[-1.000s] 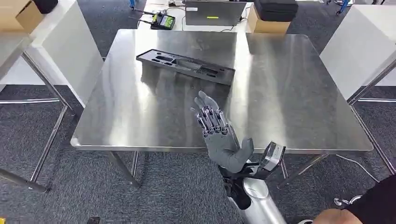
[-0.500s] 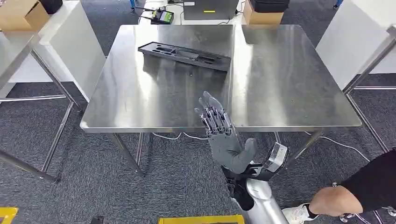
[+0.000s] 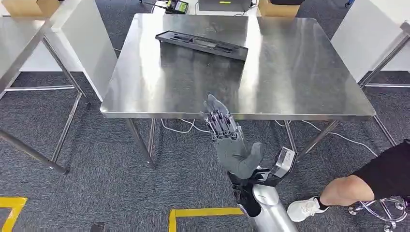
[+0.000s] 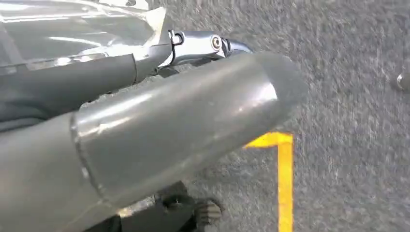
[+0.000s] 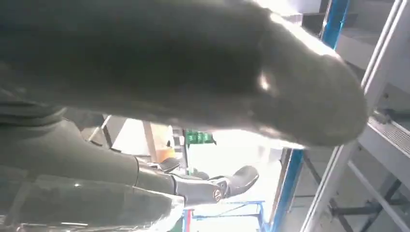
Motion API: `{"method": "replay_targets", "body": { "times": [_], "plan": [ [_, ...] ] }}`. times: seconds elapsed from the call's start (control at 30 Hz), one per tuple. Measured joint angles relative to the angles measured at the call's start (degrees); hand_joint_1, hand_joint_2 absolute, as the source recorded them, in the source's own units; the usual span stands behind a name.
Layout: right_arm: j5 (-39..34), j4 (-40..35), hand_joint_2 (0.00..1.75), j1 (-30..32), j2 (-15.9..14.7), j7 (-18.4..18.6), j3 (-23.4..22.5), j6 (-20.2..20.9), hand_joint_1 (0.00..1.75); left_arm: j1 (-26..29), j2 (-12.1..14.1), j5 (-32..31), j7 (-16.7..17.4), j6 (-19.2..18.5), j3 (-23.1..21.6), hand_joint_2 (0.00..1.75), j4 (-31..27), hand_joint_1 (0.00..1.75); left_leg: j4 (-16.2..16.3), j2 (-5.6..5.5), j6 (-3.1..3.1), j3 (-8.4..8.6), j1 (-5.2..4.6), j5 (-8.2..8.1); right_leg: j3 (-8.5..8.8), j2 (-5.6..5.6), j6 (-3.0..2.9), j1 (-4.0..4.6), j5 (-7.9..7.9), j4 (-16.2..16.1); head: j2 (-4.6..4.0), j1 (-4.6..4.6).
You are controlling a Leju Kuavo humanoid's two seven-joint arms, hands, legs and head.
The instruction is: Take the parts from the cabinet and place them on the table.
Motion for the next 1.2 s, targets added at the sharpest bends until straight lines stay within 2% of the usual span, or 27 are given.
{"method": "replay_targets", "body": {
  "times": [0.03, 0.07, 0.1, 0.27, 0.33, 0.37, 0.4, 0.47, 0.5, 0.57, 0.6, 0.63, 0.67, 0.7, 0.73, 0.77, 0.8, 0.83, 0.87, 0.93, 0.97, 1.0, 1.03, 1.07, 1.13, 1.17, 1.2],
  "plan": [
    [0.0, 0.1, 0.00, 0.0, 0.0, 0.0, -0.1, 0.0, 0.00, 0.0, 0.0, 0.1, 0.0, 0.1, 0.0, 0.00, 0.0, 0.00, 0.0, 0.03, 0.25, -0.83, -0.11, 0.67, -1.09, 0.06, -0.31, 0.00, -2.50, 4.3, -0.02, 0.11],
    [0.0, 0.2, 0.00, 0.0, -0.1, 0.0, -0.1, 0.0, 0.00, 0.0, 0.0, 0.1, 0.0, 0.1, 0.0, 0.00, 0.0, 0.00, 0.0, 0.06, 0.36, -1.57, -0.31, 1.24, -1.87, 0.09, -0.27, 0.01, -3.92, 7.8, 0.00, 0.09],
    [0.0, 0.2, 0.00, 0.0, -0.1, 0.0, -0.2, 0.0, 0.00, 0.0, 0.0, 0.1, 0.0, 0.2, 0.0, 0.00, 0.0, 0.00, 0.0, 0.09, 0.41, -1.95, -0.38, 1.52, -2.07, 0.10, -0.12, 0.02, -4.30, 9.2, 0.00, 0.11],
    [0.0, 0.2, 0.00, 0.0, -0.1, 0.0, -0.2, 0.0, 0.00, 0.0, 0.0, 0.1, 0.0, 0.2, 0.0, 0.00, 0.0, 0.00, 0.0, 0.10, 0.42, -2.12, -0.40, 1.65, -2.09, 0.12, -0.05, 0.02, -4.37, 9.7, 0.00, 0.13],
    [0.0, 0.4, 0.00, 0.0, -0.2, 0.0, -0.2, 0.0, 0.00, 0.0, 0.0, 0.1, 0.0, 0.2, 0.0, 0.00, 0.0, 0.00, 0.1, 0.11, 0.39, -3.29, -0.63, 2.59, -1.04, 0.18, 0.53, 0.18, -3.46, 10.8, 0.00, 0.09],
    [0.0, 0.4, 0.00, -0.1, -0.2, 0.0, -0.2, 0.0, 0.00, 0.0, 0.0, 0.1, -0.2, 0.2, 0.0, 0.00, 0.0, 0.00, 0.1, 0.04, -0.09, -5.73, -0.76, 4.76, 8.32, 0.18, 1.20, 0.70, 0.74, 0.1, 0.00, 0.13],
    [0.0, 0.5, 0.00, -0.5, 0.0, -0.1, -0.1, 0.0, 0.00, 0.1, 0.0, 0.1, -0.4, 0.2, 0.0, 0.00, 0.0, 0.00, -0.4, 0.15, -1.14, -6.02, -0.89, 6.81, 12.86, 0.30, -0.54, 1.66, -1.96, -8.7, 0.00, 0.09],
    [0.0, 0.6, 0.00, -0.5, 0.0, -0.2, -0.1, 0.0, 0.00, 0.2, 0.0, 0.1, -0.5, 0.2, 0.0, 0.00, 0.0, 0.00, -0.9, -0.01, -1.68, -6.14, -0.91, 7.93, 12.15, 0.32, -1.32, 1.62, -1.13, -8.6, -0.02, 0.13],
    [0.0, 0.7, 0.00, -0.6, 0.0, -0.2, -0.1, -0.2, 0.00, 0.3, 0.2, 0.1, -0.6, 0.3, 0.0, 0.00, 0.0, 0.00, -0.5, -0.07, -1.97, -6.59, -0.47, 6.96, 11.88, 0.06, -1.88, 0.39, -0.34, -8.8, -0.02, 0.07],
    [0.1, 0.8, 0.00, -0.6, 0.1, -0.2, -0.1, -0.7, 0.00, 0.5, 0.1, 0.1, -0.6, 0.2, 0.0, 0.00, 0.0, 0.00, 4.3, -0.03, -2.44, -7.76, -0.34, -0.33, 11.11, -0.14, -3.19, 0.71, 0.94, -8.7, 0.00, -0.22],
    [0.2, 0.8, 0.00, -0.6, 0.1, -0.2, -0.1, -1.1, 0.00, 0.5, 0.1, 0.1, -0.6, 0.2, 0.0, 0.00, 0.0, 0.00, 8.4, -0.04, -2.70, -8.60, -0.30, -3.61, 10.42, -0.16, -3.32, 0.79, 1.57, -8.7, 0.00, -0.28],
    [0.5, 0.9, 0.00, -0.5, 0.1, -0.3, -0.1, -1.6, 0.00, 0.5, 0.2, 0.1, -0.7, 0.3, 0.0, 0.00, 0.0, 0.00, 12.7, -0.05, -3.02, -9.35, -0.28, -5.87, 9.61, -0.19, -3.30, 0.88, 2.29, -8.6, 0.00, -0.24],
    [0.9, 0.9, 0.00, -0.3, 0.1, -0.5, -0.2, -2.5, 0.00, 0.5, 0.2, 0.1, -0.7, 0.3, 0.0, 0.00, 0.0, 0.00, 15.8, -0.04, -3.24, -9.62, -0.24, -6.23, 8.79, -0.21, -3.20, 0.90, 2.83, -8.5, 0.00, -0.24],
    [1.3, 1.0, 0.00, 0.0, 0.0, -0.6, -0.2, -3.2, 0.00, 0.6, 0.2, 0.1, -0.7, 0.4, 0.0, 0.00, 0.0, 0.00, 16.9, -0.03, -3.41, -8.88, -0.12, -5.02, 7.98, -0.21, -3.01, 0.89, 3.37, -8.3, -0.02, -0.26],
    [2.0, 1.0, 0.00, 0.4, 0.0, -0.9, -0.3, -4.5, 0.00, 0.6, 0.2, 0.2, -0.8, 0.4, 0.0, 0.00, 0.0, 0.00, 15.1, -0.01, -3.49, -6.65, 0.09, -2.89, 7.14, -0.22, -2.80, 0.84, 3.75, -8.1, -0.02, -0.28],
    [2.8, 1.0, 0.00, 0.8, 0.0, -1.1, -0.4, -6.2, 0.00, 0.6, 0.2, 0.4, -1.0, 0.5, 0.1, 0.00, 0.0, 0.00, 11.5, -0.01, -3.50, -3.64, 0.27, -1.28, 6.52, -0.22, -2.45, 0.73, 3.99, -7.7, 0.00, -0.22],
    [3.8, 1.0, 0.00, 1.1, 0.0, -1.3, -0.6, -7.7, 0.00, 0.6, 0.2, 0.7, -1.1, 0.6, 0.1, 0.00, 0.0, 0.00, 6.7, -0.01, -3.49, 0.03, 0.42, -0.56, 5.96, -0.22, -2.24, 0.70, 4.12, -7.2, -0.02, -0.26],
    [5.3, 1.0, 0.00, 1.4, 0.0, -1.4, -0.9, -10.0, 0.00, 0.6, 0.2, 0.9, -1.3, 0.7, 0.1, 0.00, 0.0, 0.00, 2.5, -0.11, -3.52, 2.60, 0.47, -2.78, 5.42, -0.25, -1.99, 0.76, 4.25, -6.8, 0.00, -0.33],
    [7.6, 1.0, 0.00, 1.9, 0.1, -1.4, -1.4, -13.8, 0.00, 0.7, 0.2, 1.1, -1.7, 0.8, 0.2, 0.00, 0.0, 0.00, 0.5, -0.41, -3.23, 3.78, 0.01, -2.97, 5.07, -0.29, -1.58, 1.15, 4.52, -6.4, 0.00, -0.16],
    [11.8, 1.1, 0.00, 3.3, 0.1, -1.4, -2.7, -20.1, 0.00, 1.3, 0.2, 1.5, -2.3, 1.0, 0.2, 0.00, 0.0, 0.00, 0.4, -0.36, -2.85, 3.23, -0.39, -2.81, 4.84, -0.40, -0.45, 1.07, 5.33, -6.6, 0.00, -0.15],
    [13.4, 1.3, 0.00, 4.0, 0.1, -1.2, -3.4, -22.7, 0.00, 1.7, 0.2, 1.9, -2.5, 1.0, 0.3, 0.00, 0.0, 0.00, 0.3, -0.32, -2.29, 3.06, -0.57, -2.45, 4.75, -0.38, -0.13, 1.01, 5.75, -6.7, 0.00, -0.13],
    [15.3, 1.8, 0.00, 4.9, 0.0, -1.1, -4.0, -25.4, 0.00, 2.0, 0.2, 2.0, -2.8, 1.0, 0.6, 0.00, 0.0, 0.00, -0.6, 0.00, -0.95, 2.79, -0.07, -1.50, 4.37, -0.25, 0.25, 1.42, 5.44, -6.3, 0.00, -0.09],
    [16.6, 2.4, 0.00, 5.8, 0.0, -1.1, -4.8, -27.4, 0.00, 2.1, 0.2, 2.1, -2.9, 1.0, 0.8, 0.00, 0.0, 0.00, -0.8, 0.22, -0.31, 2.19, -0.38, -0.86, 3.51, -0.03, -0.04, 1.14, 3.58, -5.2, -0.02, -0.18],
    [18.0, 3.2, 0.00, 6.6, -0.1, -0.9, -5.5, -29.4, 0.00, 2.2, 0.2, 2.2, -3.1, 1.0, 1.0, 0.00, 0.0, 0.00, -0.8, 0.26, 0.45, 1.41, -0.34, -0.25, 2.30, 0.10, -0.67, 1.11, 0.81, -2.4, 0.00, 0.11],
    [19.4, 4.9, 0.00, 8.5, -0.4, -0.8, -6.9, -31.5, 0.00, 2.5, 0.4, 2.5, -3.4, 1.1, 1.5, 0.00, 0.0, 0.00, -0.8, 0.23, 0.55, -0.40, -0.43, 1.08, -0.01, 0.14, -1.10, 0.84, -4.42, 6.3, 0.00, 0.17],
    [19.6, 5.5, 0.00, 9.2, -0.5, -0.8, -7.4, -31.9, 0.00, 2.7, 0.4, 2.6, -3.4, 1.1, 1.6, 0.00, 0.0, 0.00, -0.7, 0.25, 0.53, -1.25, -0.46, 1.71, -0.59, 0.15, -0.84, 0.76, -5.46, 9.5, 0.00, 0.22],
    [19.8, 6.1, 0.00, 9.9, -0.6, -0.9, -7.9, -32.2, 0.00, 3.0, 0.4, 2.6, -3.5, 1.1, 1.6, 0.00, 0.0, 0.00, -0.7, 0.33, 0.39, -2.23, -0.47, 2.49, -0.19, 0.15, -0.19, 0.67, -5.05, 10.9, 0.00, 0.22]
  ]
}}
